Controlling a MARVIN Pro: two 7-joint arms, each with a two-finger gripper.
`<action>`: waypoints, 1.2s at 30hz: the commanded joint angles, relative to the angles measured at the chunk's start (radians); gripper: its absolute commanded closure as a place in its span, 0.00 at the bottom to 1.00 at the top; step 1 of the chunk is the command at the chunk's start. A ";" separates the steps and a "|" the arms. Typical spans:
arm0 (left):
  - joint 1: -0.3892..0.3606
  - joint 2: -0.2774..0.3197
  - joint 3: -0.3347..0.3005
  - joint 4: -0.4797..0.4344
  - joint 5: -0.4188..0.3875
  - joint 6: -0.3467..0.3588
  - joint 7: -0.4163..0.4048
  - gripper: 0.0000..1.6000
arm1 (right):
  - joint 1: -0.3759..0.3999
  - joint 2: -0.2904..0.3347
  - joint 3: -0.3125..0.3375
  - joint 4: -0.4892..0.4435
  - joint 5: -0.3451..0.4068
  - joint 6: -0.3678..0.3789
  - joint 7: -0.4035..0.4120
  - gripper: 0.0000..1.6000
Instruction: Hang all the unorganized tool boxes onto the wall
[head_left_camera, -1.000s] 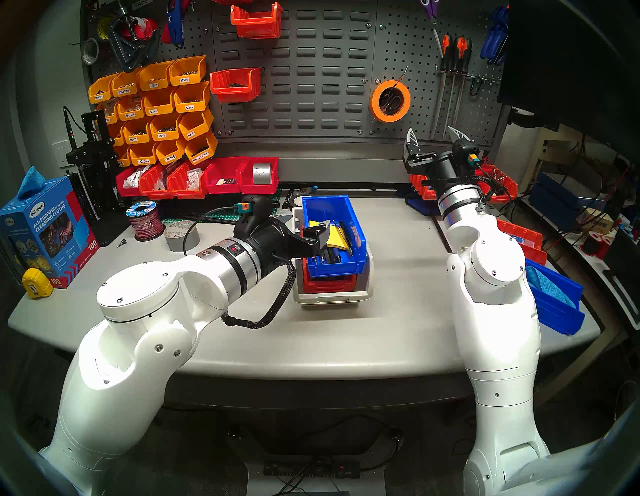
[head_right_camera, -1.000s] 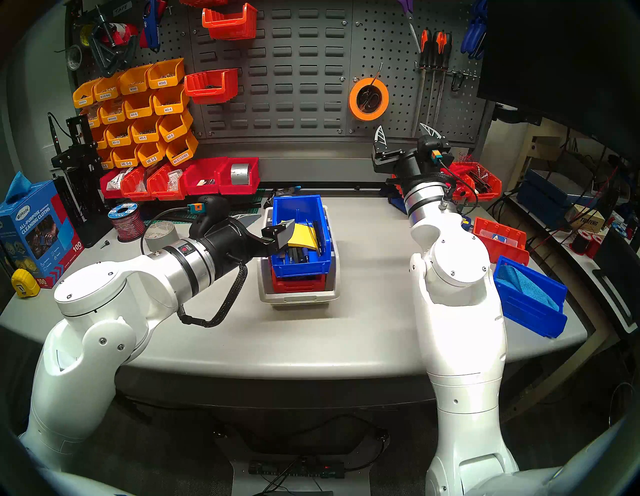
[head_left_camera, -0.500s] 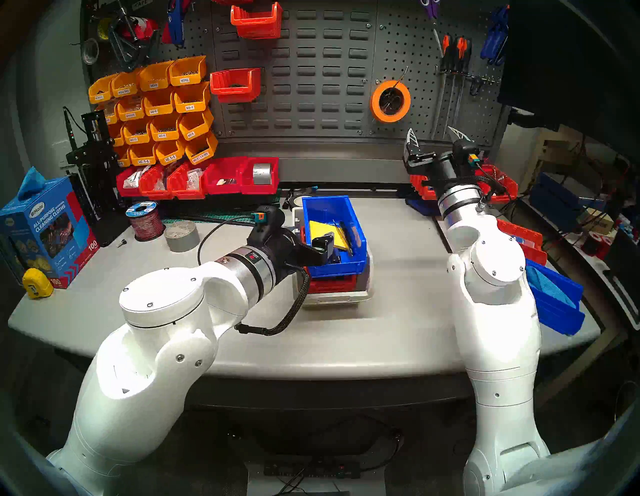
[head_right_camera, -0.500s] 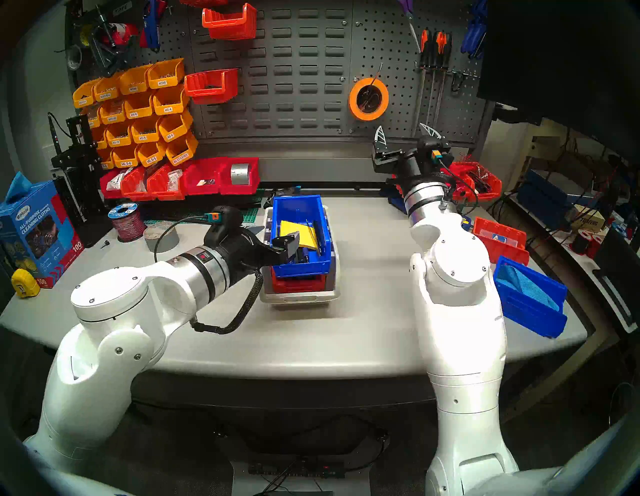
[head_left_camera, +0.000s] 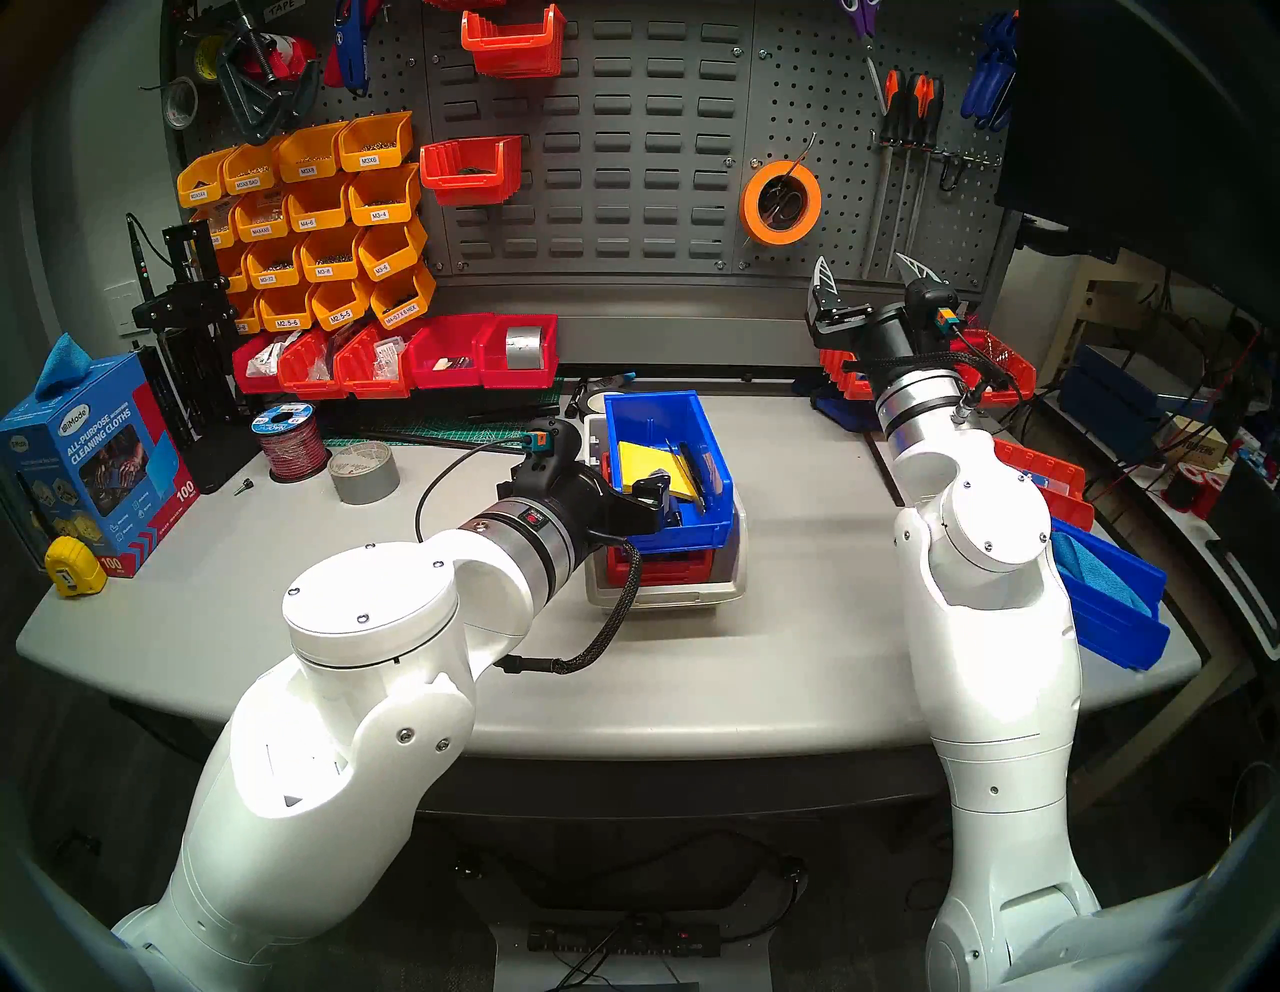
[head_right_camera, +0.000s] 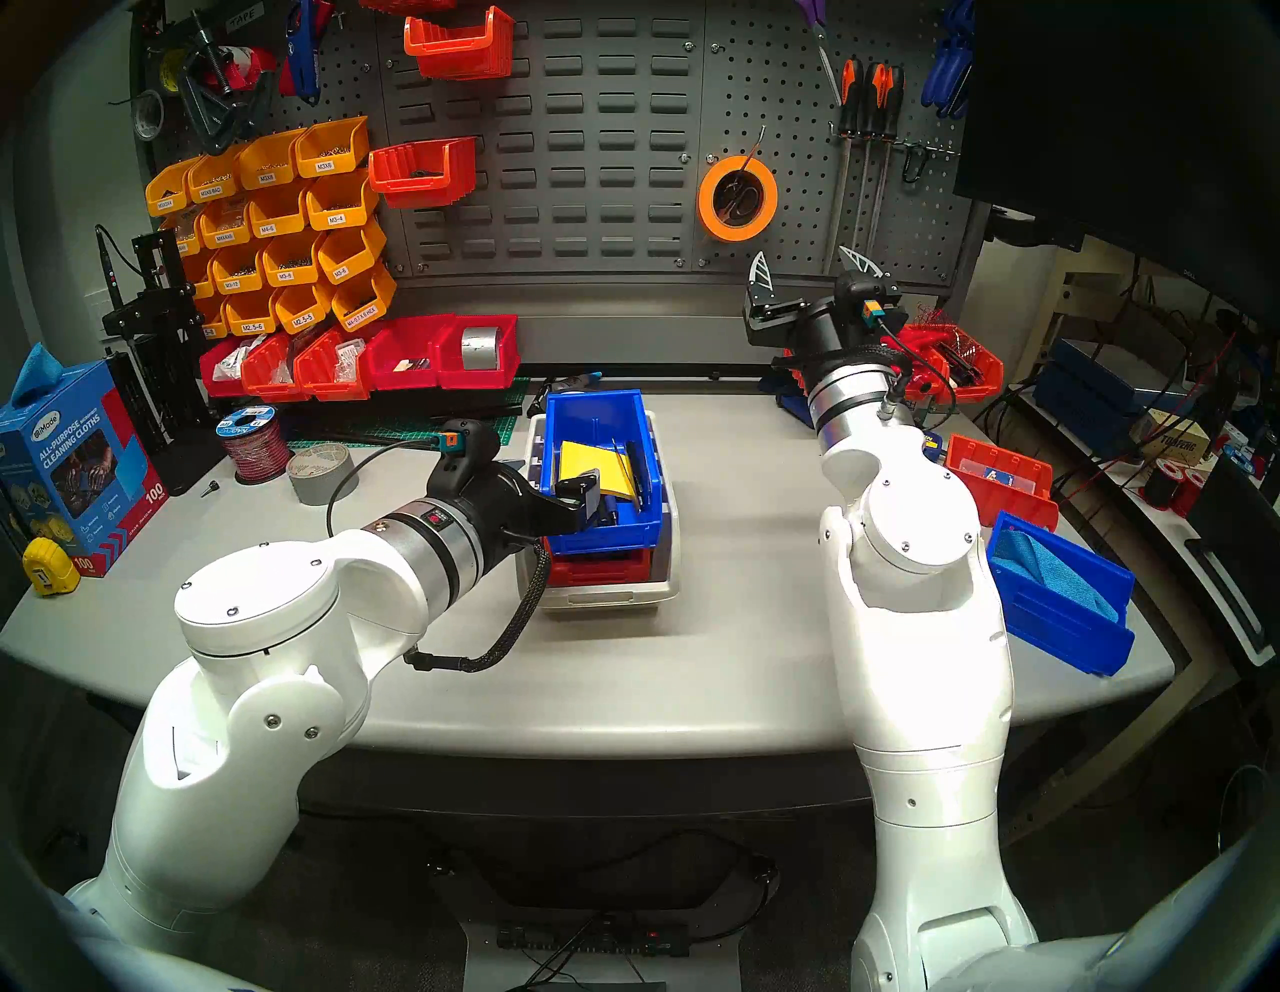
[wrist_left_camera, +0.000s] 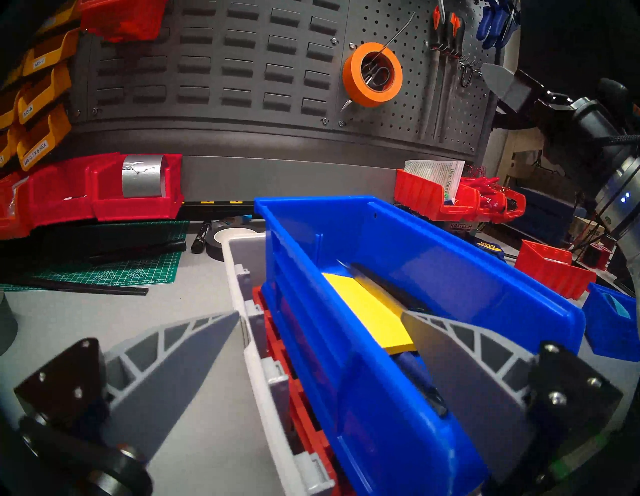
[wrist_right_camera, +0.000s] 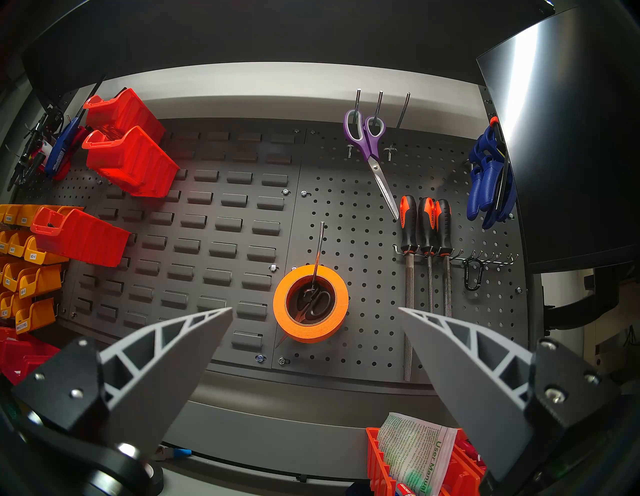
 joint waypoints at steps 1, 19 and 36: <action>-0.028 -0.043 0.021 -0.010 0.023 0.004 0.050 0.36 | 0.004 0.000 0.000 -0.012 0.000 -0.002 0.000 0.00; -0.051 -0.088 0.050 -0.010 0.050 0.028 0.139 1.00 | 0.004 0.000 0.000 -0.012 0.000 -0.002 0.000 0.00; -0.161 -0.147 -0.052 -0.010 0.012 0.000 0.125 1.00 | 0.004 0.000 0.000 -0.011 0.000 -0.002 0.000 0.00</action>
